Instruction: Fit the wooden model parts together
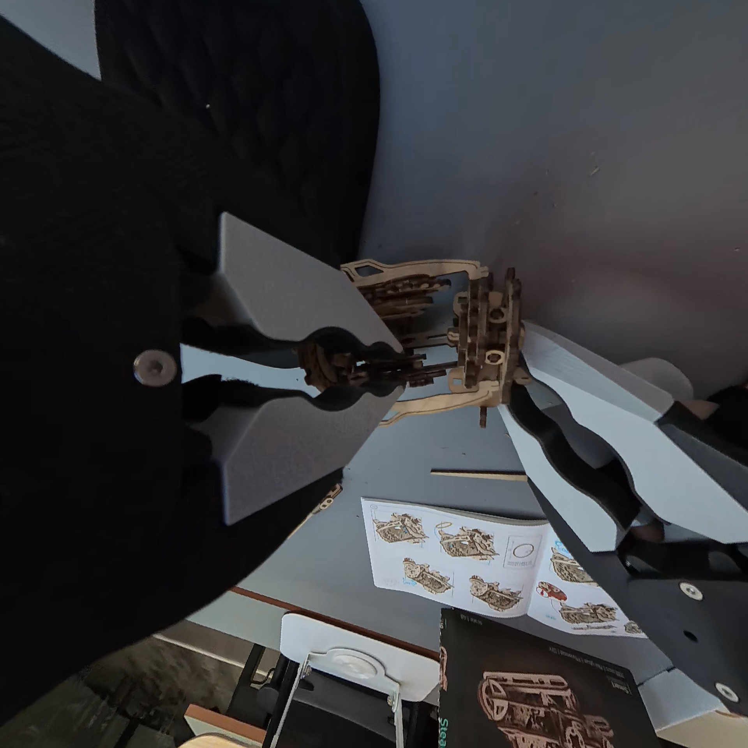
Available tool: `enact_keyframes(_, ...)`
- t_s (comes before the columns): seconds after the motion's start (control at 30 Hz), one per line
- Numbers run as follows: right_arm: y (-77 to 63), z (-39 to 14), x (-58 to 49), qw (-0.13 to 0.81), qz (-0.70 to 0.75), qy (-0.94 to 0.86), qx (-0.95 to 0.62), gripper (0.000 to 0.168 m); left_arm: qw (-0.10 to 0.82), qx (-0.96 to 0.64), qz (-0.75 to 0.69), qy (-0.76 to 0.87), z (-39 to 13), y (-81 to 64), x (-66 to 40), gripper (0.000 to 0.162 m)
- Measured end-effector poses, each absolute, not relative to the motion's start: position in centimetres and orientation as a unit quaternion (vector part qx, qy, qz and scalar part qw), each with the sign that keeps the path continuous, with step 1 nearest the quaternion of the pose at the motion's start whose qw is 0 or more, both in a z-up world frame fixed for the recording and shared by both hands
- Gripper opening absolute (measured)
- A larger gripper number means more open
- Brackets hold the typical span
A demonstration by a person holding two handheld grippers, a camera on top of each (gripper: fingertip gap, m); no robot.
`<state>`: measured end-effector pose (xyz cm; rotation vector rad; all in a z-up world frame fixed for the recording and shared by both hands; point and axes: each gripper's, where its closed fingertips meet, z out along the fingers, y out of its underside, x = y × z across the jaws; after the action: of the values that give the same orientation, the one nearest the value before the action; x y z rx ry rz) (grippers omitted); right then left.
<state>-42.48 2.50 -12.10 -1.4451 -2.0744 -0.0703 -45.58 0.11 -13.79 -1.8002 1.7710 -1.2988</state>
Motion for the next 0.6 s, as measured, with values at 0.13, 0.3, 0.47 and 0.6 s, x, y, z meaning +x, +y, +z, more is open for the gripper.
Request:
enact_keyframes(0.13, 2.34, -12.09, -42.53, 0.289, -0.025, -0.778, -0.558, 0.003, 0.144, -0.627, -0.447, 0.622, -14.00, -0.26, -45.64, 0.020)
enact_keyframes(0.3, 2.29, -12.04, -42.61, 0.301, -0.014, -0.759, -0.577, 0.003, 0.137, -0.639, -0.445, 0.613, -14.09, -0.27, -45.68, 0.020)
enact_keyframes(0.47, 2.29, -11.89, -42.60, 0.315, 0.030, -0.721, -0.617, 0.004, 0.137, -0.638, -0.438, 0.619, -14.02, -0.32, -45.58, 0.019)
enact_keyframes(0.6, 2.34, -11.87, -42.63, 0.322, 0.046, -0.700, -0.636, 0.005, 0.132, -0.634, -0.433, 0.626, -14.22, -0.58, -45.52, 0.019)
